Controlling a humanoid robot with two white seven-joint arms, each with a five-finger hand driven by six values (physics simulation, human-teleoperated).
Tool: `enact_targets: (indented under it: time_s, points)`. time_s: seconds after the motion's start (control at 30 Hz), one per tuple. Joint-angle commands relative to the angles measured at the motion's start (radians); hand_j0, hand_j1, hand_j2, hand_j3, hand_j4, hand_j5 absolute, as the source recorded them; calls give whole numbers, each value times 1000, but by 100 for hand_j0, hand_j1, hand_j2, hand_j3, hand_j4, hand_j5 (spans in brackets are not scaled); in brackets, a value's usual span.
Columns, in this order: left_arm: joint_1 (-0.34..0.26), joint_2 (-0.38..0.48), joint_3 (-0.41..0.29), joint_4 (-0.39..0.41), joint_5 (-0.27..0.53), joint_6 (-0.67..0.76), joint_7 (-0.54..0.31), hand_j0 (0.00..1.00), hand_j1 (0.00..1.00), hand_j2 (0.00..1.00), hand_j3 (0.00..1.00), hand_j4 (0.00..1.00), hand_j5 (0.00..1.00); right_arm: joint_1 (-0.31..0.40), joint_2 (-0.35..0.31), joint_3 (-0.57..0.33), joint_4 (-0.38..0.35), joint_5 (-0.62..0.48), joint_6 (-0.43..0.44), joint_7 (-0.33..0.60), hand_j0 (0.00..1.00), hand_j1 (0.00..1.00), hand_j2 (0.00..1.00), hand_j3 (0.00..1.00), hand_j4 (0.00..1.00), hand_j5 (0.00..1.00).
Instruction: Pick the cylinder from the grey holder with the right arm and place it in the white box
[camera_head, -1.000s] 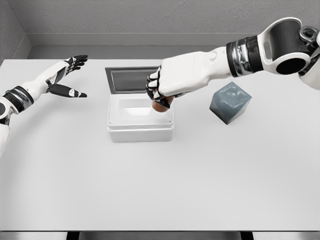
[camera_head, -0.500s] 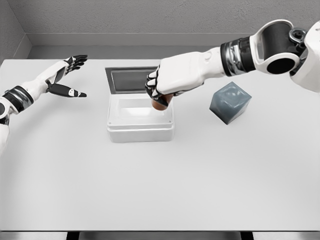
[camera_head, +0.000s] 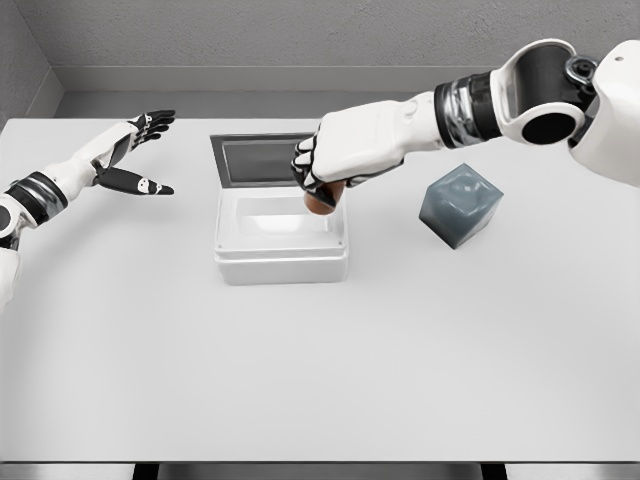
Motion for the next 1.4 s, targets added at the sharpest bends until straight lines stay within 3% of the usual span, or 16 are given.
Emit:
enact_targets:
  time_s: [0.0,1.37]
  points:
    - [0,0,2,0,7,1,0,100,100,100,100,100,100,0,2,-1,4,-3,2,-1,34,34,34,34,34,34]
    - [0,2,3,1,7,1,0,100,100,100,100,100,100,40,71,-11,101,29,2,10,35,35,35,35,35,35]
